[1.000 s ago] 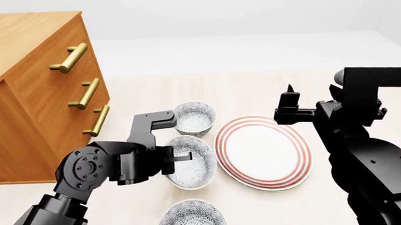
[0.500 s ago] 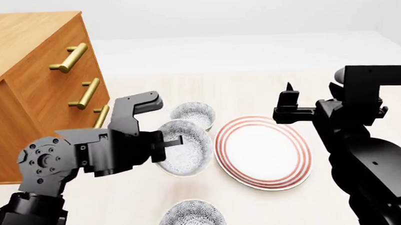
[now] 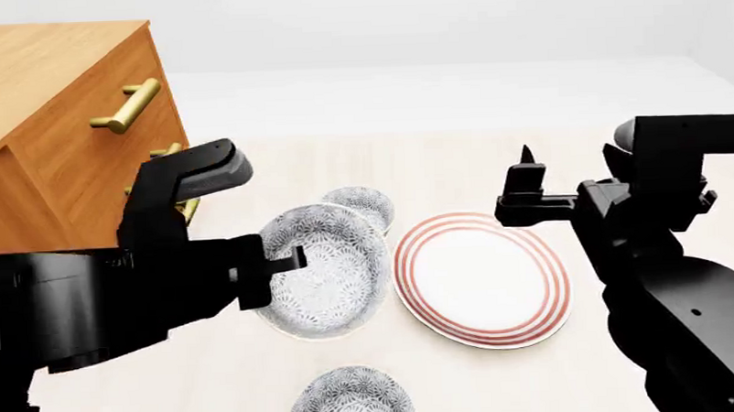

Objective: Stack the bowl in the middle on the bowl at the back.

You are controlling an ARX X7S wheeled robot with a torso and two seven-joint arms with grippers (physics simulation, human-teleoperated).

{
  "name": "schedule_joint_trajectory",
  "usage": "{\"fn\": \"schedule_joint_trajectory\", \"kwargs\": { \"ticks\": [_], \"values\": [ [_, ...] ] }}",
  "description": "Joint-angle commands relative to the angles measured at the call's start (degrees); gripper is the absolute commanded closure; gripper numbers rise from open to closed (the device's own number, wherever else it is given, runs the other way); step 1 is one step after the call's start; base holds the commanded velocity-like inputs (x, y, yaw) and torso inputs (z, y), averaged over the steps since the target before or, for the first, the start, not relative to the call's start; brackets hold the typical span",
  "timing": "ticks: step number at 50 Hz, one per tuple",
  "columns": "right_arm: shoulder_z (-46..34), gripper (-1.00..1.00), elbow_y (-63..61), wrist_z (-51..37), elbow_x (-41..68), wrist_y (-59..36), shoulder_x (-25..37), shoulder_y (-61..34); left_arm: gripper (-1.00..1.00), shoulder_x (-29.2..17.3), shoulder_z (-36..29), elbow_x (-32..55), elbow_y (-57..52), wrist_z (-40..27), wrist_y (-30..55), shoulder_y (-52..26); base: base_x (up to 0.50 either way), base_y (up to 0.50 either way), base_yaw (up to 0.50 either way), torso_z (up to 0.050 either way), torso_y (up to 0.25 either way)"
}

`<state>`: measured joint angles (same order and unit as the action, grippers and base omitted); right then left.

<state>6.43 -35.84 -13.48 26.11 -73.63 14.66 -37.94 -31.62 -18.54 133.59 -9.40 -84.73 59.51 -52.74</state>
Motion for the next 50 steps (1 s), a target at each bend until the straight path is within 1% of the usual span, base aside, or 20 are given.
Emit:
{"fn": "schedule_joint_trajectory", "kwargs": {
  "ticks": [1,6,13,20,24,50],
  "values": [
    [0.34,-1.00,-3.18,-0.95,0.99,-1.34,-0.62,1.27,1.00,-7.21,-2.25,12.34,-13.25,-3.89,-8.74,2.91,0.00,0.00,0.00,0.000,0.000],
    [1.01,-1.00,-4.32,-1.25,1.44,-1.62,-0.87,2.14,1.00,-9.03,-4.07,13.58,-16.63,-3.48,-10.96,4.74,0.00,0.00,0.00,0.000,0.000],
    [2.00,-1.00,-5.83,-1.80,2.07,-2.39,-1.14,2.61,1.00,-11.29,-6.82,16.39,-20.72,-3.25,-13.29,5.36,0.00,0.00,0.00,0.000,0.000],
    [2.43,-1.00,-6.88,-2.20,2.70,-3.22,-1.22,2.42,1.00,-13.47,-7.86,18.35,-24.80,-2.77,-15.86,5.58,0.00,0.00,0.00,0.000,0.000],
    [2.56,-1.00,-7.26,-2.41,2.88,-2.98,-1.47,2.80,1.00,-14.32,-8.42,17.94,-26.07,-2.03,-16.22,6.47,0.00,0.00,0.00,0.000,0.000],
    [3.59,-1.00,-8.06,-3.17,4.01,-2.56,-1.26,4.29,1.00,-14.14,-12.21,12.56,-24.98,1.27,-16.58,7.91,0.00,0.00,0.00,0.000,0.000]
  ]
}}
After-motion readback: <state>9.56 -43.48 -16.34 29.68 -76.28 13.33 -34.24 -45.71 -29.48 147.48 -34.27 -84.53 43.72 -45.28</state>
